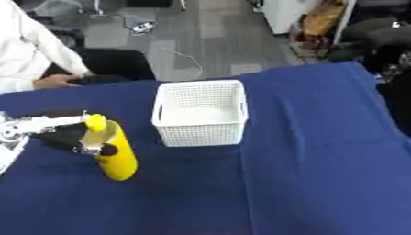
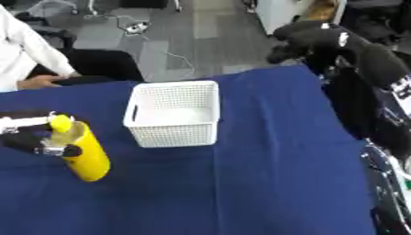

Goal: Pick up objects on the table and place them in the box.

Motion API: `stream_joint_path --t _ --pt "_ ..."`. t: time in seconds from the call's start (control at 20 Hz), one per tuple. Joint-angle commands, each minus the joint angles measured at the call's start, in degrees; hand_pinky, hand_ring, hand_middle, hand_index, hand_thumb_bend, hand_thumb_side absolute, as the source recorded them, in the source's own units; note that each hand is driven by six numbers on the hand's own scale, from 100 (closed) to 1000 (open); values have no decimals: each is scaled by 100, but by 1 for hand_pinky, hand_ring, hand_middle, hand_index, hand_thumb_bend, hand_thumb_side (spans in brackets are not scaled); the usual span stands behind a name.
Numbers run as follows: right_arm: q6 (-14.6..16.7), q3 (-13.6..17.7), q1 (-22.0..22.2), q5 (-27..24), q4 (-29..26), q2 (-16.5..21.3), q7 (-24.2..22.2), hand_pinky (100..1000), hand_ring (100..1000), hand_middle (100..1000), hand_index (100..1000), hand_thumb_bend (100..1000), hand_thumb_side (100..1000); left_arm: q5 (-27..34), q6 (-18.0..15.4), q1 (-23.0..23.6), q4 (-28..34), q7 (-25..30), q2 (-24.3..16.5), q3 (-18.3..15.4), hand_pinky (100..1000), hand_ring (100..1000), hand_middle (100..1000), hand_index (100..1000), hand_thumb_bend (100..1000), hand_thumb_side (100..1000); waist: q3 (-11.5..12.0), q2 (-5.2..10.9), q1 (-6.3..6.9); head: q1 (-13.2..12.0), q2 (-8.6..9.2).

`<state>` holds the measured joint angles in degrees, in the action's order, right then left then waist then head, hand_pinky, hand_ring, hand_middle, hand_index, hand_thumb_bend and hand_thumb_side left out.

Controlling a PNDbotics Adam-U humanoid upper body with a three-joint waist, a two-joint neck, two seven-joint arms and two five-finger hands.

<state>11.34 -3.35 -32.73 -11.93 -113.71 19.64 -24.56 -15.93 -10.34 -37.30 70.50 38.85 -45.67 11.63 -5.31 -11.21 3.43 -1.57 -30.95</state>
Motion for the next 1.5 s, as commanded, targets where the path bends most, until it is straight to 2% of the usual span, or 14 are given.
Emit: stream_joint_path --t 0.05,0.45,0.95,1.05,1.15,1.2,1.25,1.35,1.4,1.45,1.5 --pt "10 43 -130 -7 -88 25 -26 868 724 792 802 231 1000 -24 -17 -89 13 -86 -133 -83 651 699 850 972 610 768 -16 58 -16 -68 104" --pt "12 42 -166 -5 -88 16 -44 869 724 792 802 230 1000 -183 -88 -92 -68 -156 -83 -70 659 703 848 973 611 756 -46 8 -20 -75 113" --pt "13 41 -175 -11 -88 6 -52 868 724 787 803 228 1000 -321 -146 -117 -124 -125 -45 -57 647 679 827 974 585 693 -57 9 -15 -67 114" --pt "13 42 -177 -14 -88 4 -51 868 724 785 800 227 1000 -337 -143 -120 -129 -150 -43 -59 581 609 754 930 562 670 -59 9 -13 -60 112" --pt "12 40 -178 -16 -88 4 -52 869 724 784 800 227 1000 -348 -143 -118 -122 -230 -39 -67 455 498 597 842 502 652 -57 11 -11 -55 107" --pt "11 39 -178 -16 -88 5 -54 869 724 784 800 227 1000 -354 -144 -112 -117 -279 -39 -61 455 498 597 842 502 652 -57 11 -10 -54 106" --pt "11 39 -177 -16 -88 5 -55 869 725 783 799 227 1000 -350 -157 -119 -92 -431 -32 -86 248 364 435 701 428 622 -53 12 -11 -52 105" --pt "11 40 -178 -17 -88 3 -56 869 722 782 797 226 1000 -366 -213 -113 -54 -766 -21 -81 100 244 304 564 352 599 -53 12 -12 -52 103" --pt "12 40 -179 -18 -88 2 -56 868 722 782 797 226 1000 -368 -257 -106 -42 -951 -14 -71 100 192 249 485 318 579 -54 12 -13 -53 105" --pt "12 40 -179 -19 -88 1 -57 869 722 781 797 226 1000 -349 -318 -103 -26 -1147 -3 -70 100 171 235 438 302 586 -53 12 -14 -51 106" --pt "12 40 -179 -19 -88 1 -58 869 722 780 796 226 1000 -343 -387 -98 -14 -1325 -1 -60 100 139 209 416 325 582 -53 12 -15 -53 106"
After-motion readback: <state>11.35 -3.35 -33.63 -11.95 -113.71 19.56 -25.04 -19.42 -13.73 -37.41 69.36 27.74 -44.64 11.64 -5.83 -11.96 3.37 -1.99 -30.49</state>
